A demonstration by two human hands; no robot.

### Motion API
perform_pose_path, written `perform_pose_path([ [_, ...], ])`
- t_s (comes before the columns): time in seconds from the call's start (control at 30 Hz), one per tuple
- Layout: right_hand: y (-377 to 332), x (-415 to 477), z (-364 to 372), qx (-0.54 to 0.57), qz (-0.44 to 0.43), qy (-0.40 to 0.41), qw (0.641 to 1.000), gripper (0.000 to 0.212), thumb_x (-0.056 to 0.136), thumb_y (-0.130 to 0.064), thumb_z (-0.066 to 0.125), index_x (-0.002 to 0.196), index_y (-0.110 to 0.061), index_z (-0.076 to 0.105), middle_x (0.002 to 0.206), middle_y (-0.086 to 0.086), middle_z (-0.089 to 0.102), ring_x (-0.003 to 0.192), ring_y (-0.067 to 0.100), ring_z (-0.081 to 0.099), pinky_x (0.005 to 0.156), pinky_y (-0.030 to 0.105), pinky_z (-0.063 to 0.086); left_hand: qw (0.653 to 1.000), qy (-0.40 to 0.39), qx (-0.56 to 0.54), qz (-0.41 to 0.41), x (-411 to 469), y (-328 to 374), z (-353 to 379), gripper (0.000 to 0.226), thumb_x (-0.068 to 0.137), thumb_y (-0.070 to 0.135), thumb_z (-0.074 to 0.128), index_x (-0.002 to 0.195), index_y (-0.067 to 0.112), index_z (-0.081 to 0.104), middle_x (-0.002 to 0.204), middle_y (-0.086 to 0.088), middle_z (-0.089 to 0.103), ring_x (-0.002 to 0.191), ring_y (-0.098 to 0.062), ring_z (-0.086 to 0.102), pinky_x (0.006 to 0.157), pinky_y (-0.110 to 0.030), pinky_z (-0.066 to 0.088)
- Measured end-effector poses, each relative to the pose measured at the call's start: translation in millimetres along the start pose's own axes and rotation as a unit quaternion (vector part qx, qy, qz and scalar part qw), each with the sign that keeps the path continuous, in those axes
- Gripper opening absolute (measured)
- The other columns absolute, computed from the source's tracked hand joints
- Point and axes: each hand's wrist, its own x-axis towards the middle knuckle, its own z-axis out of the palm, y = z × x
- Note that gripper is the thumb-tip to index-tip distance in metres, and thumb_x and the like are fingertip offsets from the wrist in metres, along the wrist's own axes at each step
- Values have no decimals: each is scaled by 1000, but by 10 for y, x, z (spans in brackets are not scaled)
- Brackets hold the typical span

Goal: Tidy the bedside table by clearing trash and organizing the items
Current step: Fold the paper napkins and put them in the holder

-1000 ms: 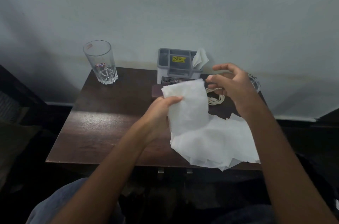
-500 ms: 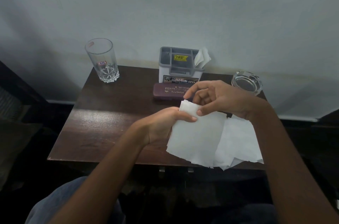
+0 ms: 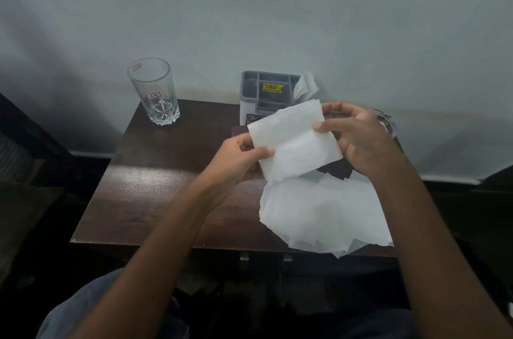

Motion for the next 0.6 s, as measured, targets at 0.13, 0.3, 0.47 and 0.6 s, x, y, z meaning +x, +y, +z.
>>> perform_pose_path([
  [0.13, 20, 4, -5, 17, 33, -26, 999, 31, 75, 11, 58, 103, -4, 62, 91, 12, 67, 76, 27, 64, 67, 38, 57, 999, 29, -7, 24, 15, -16, -5, 16, 86, 3, 61, 95, 15, 65, 95, 0, 73, 84, -17, 70, 68, -30, 59],
  [0.3, 17, -3, -12, 0, 49, -38, 998, 20, 76, 14, 53, 80, -3, 62, 75, 9, 65, 68, 24, 61, 60, 34, 56, 999, 28, -10, 30, 10, 2, -18, 17, 86, 1, 60, 95, 14, 66, 97, -3, 71, 83, -18, 69, 62, -26, 57],
  [0.47, 13, -18, 36, 7, -21, -20, 1000, 28, 79, 13, 51, 64, -8, 61, 62, 5, 58, 59, 19, 48, 48, 21, 40, 997, 7, -70, 11, -16, 81, -11, 24, 92, 1, 50, 92, 19, 67, 95, -2, 69, 80, -14, 67, 58, -22, 56],
  [0.6, 3, -12, 58, 31, -53, -24, 998, 52, 82, 16, 42, 49, -15, 66, 81, 10, 63, 79, 24, 53, 49, 22, 48, 994, 4, -108, -9, -25, 129, -2, 35, 91, -6, 37, 91, 14, 66, 91, -3, 70, 70, -14, 69, 56, -24, 55],
])
